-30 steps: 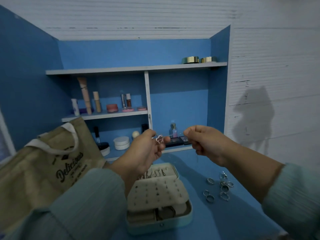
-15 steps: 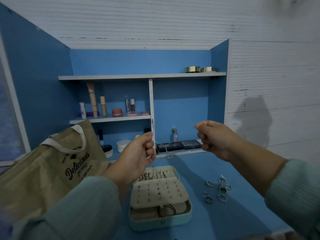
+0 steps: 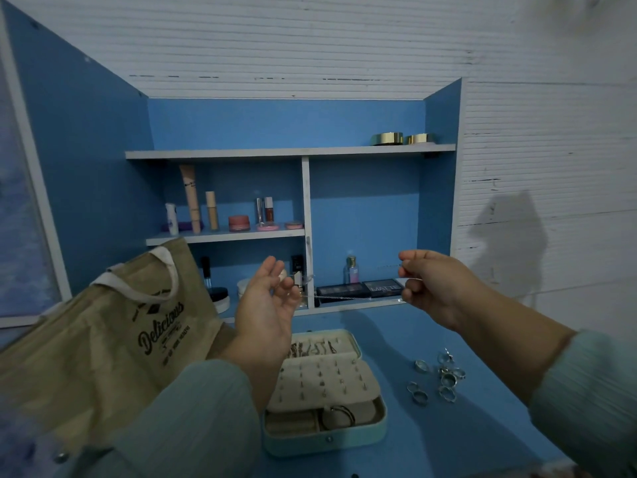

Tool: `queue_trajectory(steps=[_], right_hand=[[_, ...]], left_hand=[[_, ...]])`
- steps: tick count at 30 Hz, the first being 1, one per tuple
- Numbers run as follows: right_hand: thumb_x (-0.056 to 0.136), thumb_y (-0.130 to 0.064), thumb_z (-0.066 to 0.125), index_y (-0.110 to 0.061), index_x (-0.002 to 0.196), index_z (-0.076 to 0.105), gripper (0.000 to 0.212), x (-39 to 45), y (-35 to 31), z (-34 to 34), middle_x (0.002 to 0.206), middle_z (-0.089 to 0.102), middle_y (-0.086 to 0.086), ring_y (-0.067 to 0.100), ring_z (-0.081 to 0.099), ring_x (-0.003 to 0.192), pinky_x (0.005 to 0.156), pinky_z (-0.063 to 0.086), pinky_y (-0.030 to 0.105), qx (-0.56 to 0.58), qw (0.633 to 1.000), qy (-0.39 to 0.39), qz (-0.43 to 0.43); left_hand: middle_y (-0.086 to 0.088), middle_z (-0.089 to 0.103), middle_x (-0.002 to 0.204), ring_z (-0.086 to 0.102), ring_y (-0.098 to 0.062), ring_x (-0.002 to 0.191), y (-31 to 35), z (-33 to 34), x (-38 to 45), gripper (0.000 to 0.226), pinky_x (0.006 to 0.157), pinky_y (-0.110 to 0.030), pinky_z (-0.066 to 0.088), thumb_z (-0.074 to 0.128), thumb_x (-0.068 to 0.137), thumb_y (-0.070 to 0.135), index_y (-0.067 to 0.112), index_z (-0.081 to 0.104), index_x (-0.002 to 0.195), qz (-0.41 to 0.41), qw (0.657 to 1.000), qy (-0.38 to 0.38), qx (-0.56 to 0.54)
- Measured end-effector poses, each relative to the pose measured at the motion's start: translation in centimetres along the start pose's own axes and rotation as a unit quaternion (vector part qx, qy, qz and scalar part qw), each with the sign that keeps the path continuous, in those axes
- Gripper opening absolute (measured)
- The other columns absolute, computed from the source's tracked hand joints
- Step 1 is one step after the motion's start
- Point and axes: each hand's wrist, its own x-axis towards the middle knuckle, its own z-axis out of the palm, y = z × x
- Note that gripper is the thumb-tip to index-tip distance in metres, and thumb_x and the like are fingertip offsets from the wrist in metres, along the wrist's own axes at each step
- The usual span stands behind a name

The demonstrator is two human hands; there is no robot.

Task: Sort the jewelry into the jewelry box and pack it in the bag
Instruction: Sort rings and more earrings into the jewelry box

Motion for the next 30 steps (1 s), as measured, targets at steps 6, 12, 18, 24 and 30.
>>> queue_trajectory(steps=[6, 12, 18, 24, 30], right_hand=[[0.093, 0.002, 0.035, -0.013, 0.089, 0.054, 0.024, 0.3, 0.5, 0.0, 0.068, 0.047, 0.005, 0.012, 0.037, 0.049, 0.039, 0.044, 0.020, 0.031, 0.999, 0.041, 0.008], [0.092, 0.002, 0.041, -0.015, 0.092, 0.057, 0.023, -0.1, 0.4, 0.1, 0.073, 0.055, 0.005, 0.012, 0.042, 0.054, 0.048, 0.037, 0.023, -0.067, 0.997, -0.023, 0.005], [0.090, 0.002, 0.046, -0.022, 0.095, 0.059, 0.027, -1.0, -0.7, 1.2, 0.080, 0.063, -0.001, 0.011, 0.049, 0.062, 0.056, 0.038, 0.020, -0.306, 0.932, -0.170, -0.093], [0.089, -0.003, 0.051, -0.023, 0.101, 0.058, 0.025, -1.4, -1.9, 2.7, 0.085, 0.057, -0.007, 0.009, 0.056, 0.075, 0.070, 0.050, 0.021, -0.471, 0.827, -0.196, -0.238], [0.090, -0.003, 0.049, -0.027, 0.098, 0.056, 0.026, -1.2, -2.3, 2.5, 0.091, 0.055, -0.006, 0.014, 0.054, 0.082, 0.065, 0.043, 0.016, -0.495, 0.802, -0.181, -0.281]], left_hand=[[0.000, 0.056, 0.116, 0.051, -0.005, 0.073, -0.5, -0.4, -0.2, 0.042, 0.061, -0.016, 0.047, 0.036, 0.095, -0.001, 0.009, 0.044, 0.135, -0.010, 1.000, 0.011, 0.026], [-0.001, 0.062, 0.110, 0.054, -0.006, 0.073, -0.5, 0.0, -0.4, 0.035, 0.059, -0.015, 0.047, 0.041, 0.095, 0.002, 0.014, 0.050, 0.126, -0.040, 0.995, -0.031, 0.087], [-0.006, 0.066, 0.109, 0.061, -0.011, 0.081, -1.0, 2.0, -0.9, 0.031, 0.065, -0.020, 0.047, 0.041, 0.095, 0.004, 0.016, 0.051, 0.121, -0.069, 0.967, -0.111, 0.219], [-0.007, 0.068, 0.101, 0.066, -0.014, 0.086, -1.5, 3.9, -1.6, 0.035, 0.066, -0.022, 0.044, 0.033, 0.095, 0.001, 0.017, 0.050, 0.121, -0.092, 0.941, -0.165, 0.282], [-0.001, 0.059, 0.078, 0.052, -0.010, 0.070, -1.9, 4.2, -1.6, 0.037, 0.062, -0.022, 0.032, 0.036, 0.093, 0.003, 0.018, 0.048, 0.124, -0.090, 0.906, -0.178, 0.372]])
